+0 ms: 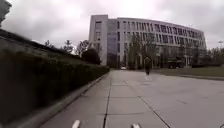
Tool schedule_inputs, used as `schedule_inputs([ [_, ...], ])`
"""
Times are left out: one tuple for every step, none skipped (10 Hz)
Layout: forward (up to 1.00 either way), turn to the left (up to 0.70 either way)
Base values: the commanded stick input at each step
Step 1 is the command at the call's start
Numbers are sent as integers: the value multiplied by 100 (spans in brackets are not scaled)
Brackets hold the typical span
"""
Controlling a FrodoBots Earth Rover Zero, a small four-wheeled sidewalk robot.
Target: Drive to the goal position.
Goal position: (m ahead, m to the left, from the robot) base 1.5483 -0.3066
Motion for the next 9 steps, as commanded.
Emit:
schedule_inputs([
  [100,0],
  [100,0],
  [100,0],
  [100,0],
  [100,-7],
  [100,-40],
  [100,-40],
  [100,-40],
  [100,-40],
])
